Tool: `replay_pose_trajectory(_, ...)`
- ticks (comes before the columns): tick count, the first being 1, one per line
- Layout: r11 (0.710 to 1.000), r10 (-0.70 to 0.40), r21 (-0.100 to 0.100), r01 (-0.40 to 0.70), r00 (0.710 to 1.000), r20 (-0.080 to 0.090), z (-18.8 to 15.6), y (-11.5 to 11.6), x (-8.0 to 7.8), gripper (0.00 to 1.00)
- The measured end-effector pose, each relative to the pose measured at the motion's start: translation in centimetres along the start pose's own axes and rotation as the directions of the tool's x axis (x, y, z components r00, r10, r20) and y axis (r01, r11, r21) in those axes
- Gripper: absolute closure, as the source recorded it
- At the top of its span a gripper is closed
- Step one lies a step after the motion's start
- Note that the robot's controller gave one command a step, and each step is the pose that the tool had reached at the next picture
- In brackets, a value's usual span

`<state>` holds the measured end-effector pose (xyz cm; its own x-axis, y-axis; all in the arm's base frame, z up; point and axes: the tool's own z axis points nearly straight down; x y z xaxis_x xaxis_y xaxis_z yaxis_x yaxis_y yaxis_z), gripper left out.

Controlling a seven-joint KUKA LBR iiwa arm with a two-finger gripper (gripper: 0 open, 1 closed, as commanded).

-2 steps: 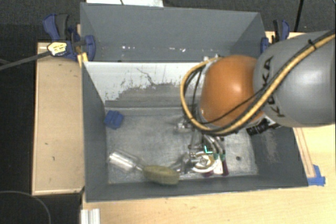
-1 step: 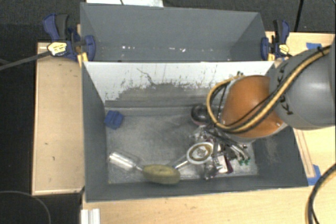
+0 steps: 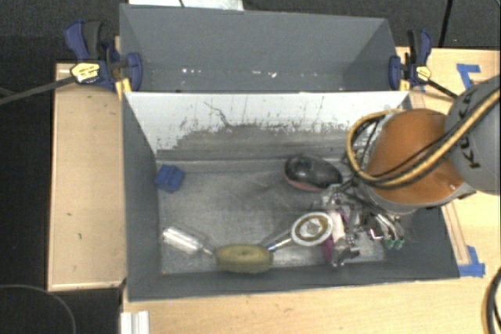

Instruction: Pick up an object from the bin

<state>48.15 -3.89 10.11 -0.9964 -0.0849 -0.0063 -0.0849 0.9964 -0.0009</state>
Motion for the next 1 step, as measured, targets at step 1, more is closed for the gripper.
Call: replay_pose_trajectory(1,0.998,-0.059,-0.002,0.059,0.998,-0.001,0.09,1.88,-0.26,0.0)
